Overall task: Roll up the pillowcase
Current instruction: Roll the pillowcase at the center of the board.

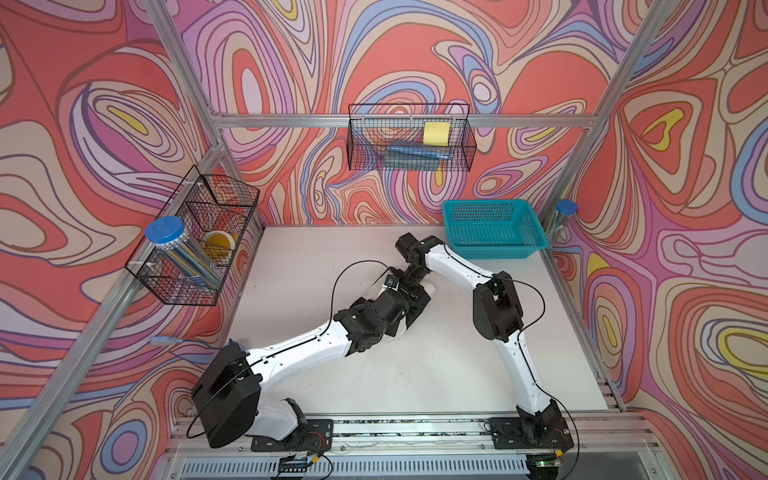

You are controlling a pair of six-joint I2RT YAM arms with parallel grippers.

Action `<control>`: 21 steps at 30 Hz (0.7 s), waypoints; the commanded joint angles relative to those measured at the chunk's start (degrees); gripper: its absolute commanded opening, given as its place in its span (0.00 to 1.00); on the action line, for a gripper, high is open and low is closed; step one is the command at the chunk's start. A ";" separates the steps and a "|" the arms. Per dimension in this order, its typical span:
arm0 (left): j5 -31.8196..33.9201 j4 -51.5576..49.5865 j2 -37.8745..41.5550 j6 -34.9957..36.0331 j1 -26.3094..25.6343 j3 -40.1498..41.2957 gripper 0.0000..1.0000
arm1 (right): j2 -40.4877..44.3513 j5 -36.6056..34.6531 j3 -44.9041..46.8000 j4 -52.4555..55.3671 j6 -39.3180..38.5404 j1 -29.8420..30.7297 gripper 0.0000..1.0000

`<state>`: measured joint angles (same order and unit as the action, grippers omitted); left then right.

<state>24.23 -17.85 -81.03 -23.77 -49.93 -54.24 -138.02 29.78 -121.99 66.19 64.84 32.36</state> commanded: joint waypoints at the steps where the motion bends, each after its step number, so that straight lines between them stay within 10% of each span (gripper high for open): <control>1: 8.62 2.33 -0.53 -2.61 0.22 0.96 0.50 | -4.39 -0.99 2.05 -5.48 -0.68 0.89 0.65; 21: -0.57 -0.87 4.48 -5.19 7.74 2.64 0.55 | -5.92 1.07 1.89 -5.37 -0.87 0.78 0.66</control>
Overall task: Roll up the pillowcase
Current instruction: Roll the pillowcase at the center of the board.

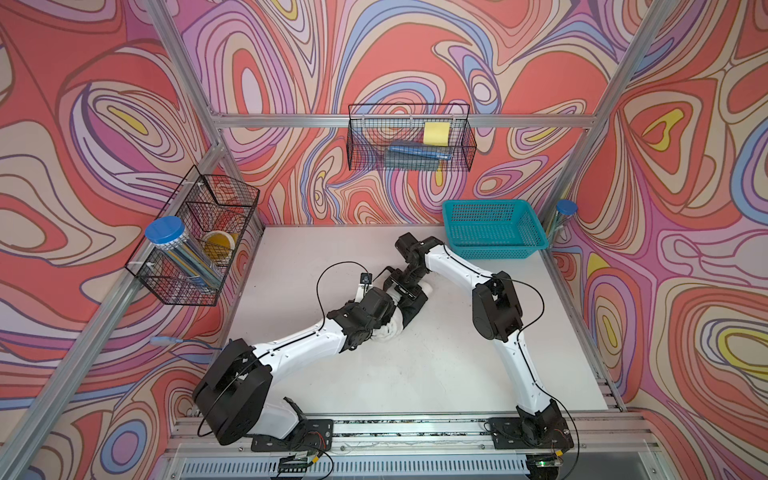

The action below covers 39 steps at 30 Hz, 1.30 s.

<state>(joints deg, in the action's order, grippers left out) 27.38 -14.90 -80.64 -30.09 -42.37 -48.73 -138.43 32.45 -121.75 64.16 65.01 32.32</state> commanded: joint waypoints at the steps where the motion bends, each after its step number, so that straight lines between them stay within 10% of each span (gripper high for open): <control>1: -6.50 -4.13 5.21 2.35 0.18 -3.34 0.58 | -5.61 -1.56 1.56 -3.26 -1.09 0.74 0.66; 12: -25.38 1.32 -2.08 10.13 -1.83 -7.70 0.66 | -5.86 -0.99 0.03 -3.04 -0.30 0.51 0.66; 27: -3.47 6.08 -4.36 -0.11 4.81 3.47 0.47 | -3.43 0.50 3.36 -3.07 -2.21 0.23 0.67; 39: -8.93 10.62 -12.30 -4.43 10.44 6.06 0.37 | -1.23 1.86 -1.66 -0.82 -6.69 -1.66 0.73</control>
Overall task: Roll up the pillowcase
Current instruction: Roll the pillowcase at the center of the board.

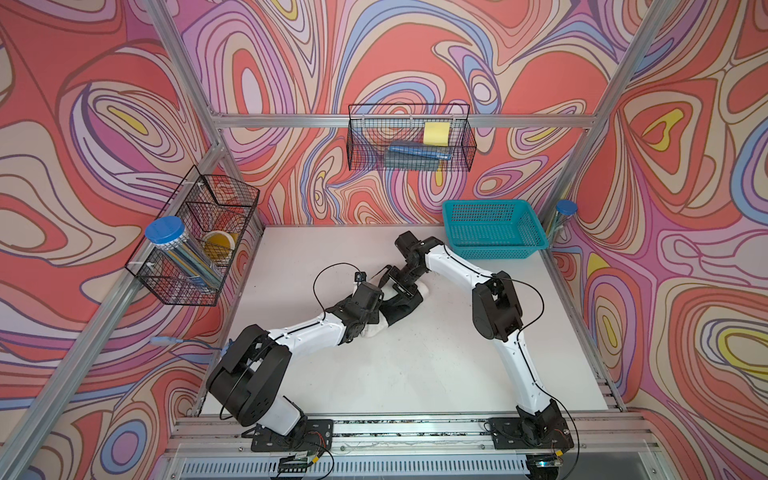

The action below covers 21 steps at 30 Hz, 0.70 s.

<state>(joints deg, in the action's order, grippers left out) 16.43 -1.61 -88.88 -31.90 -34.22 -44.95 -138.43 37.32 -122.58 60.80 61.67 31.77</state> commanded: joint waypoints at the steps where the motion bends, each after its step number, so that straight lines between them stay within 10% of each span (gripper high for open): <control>1: 1.02 -3.72 -5.25 -2.98 2.60 1.75 0.36 | -0.12 -3.30 -1.43 1.62 -3.02 -1.38 0.73; 9: -8.36 -10.04 -11.95 -3.29 4.87 -5.55 0.25 | 8.90 -4.10 -1.33 -0.64 -1.38 -4.06 0.84; 21: -31.29 -13.14 -16.90 -0.67 6.92 -10.45 0.23 | 23.75 -8.78 27.10 -10.51 -10.03 -4.83 0.91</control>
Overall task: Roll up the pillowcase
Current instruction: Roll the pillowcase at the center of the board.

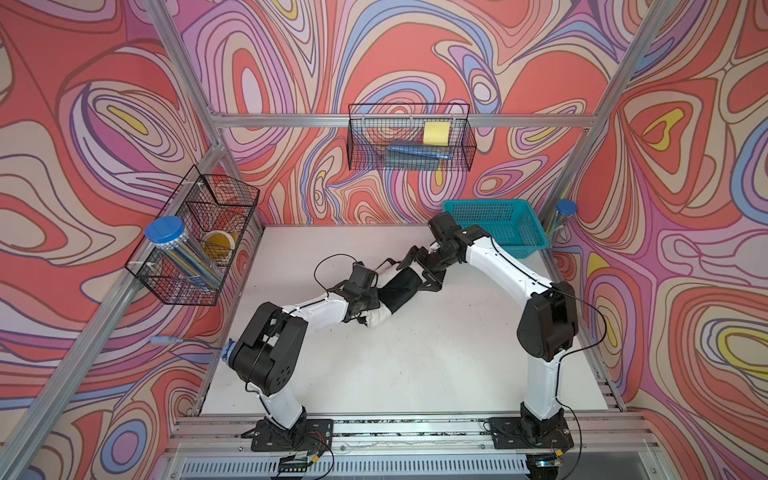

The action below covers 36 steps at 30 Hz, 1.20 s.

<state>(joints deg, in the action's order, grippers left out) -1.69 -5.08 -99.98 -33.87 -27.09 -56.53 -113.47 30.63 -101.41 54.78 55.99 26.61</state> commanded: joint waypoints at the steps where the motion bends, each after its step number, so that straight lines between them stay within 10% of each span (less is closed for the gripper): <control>1: -14.98 -9.65 -6.52 0.88 0.19 0.87 0.22 | -0.83 -2.75 7.94 -6.71 -4.39 0.29 0.91; 14: -25.37 -14.03 -8.84 -0.42 1.65 -1.90 0.21 | -7.96 -6.99 17.94 -33.98 -0.22 0.93 0.92; 18: -31.75 -14.38 -9.34 -2.19 1.67 -2.58 0.21 | -10.10 -8.53 18.81 -36.20 0.09 1.54 0.75; 23: -42.14 -11.69 -9.08 -6.41 1.65 -1.11 0.22 | -6.54 -10.61 16.56 -26.79 -3.64 1.55 0.51; 29: -53.12 -14.54 -9.54 -4.49 -1.32 -3.38 0.30 | -6.06 -12.00 9.09 -8.16 -14.01 0.83 0.48; 36: -38.23 -19.65 2.29 -4.52 -1.04 -3.24 0.51 | -7.90 -22.38 -0.83 11.95 -22.68 0.73 0.46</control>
<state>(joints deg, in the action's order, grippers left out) -44.82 -16.58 -103.00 -38.41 -28.80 -61.12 -120.27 16.23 -97.78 58.06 37.54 27.79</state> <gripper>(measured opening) 0.488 0.466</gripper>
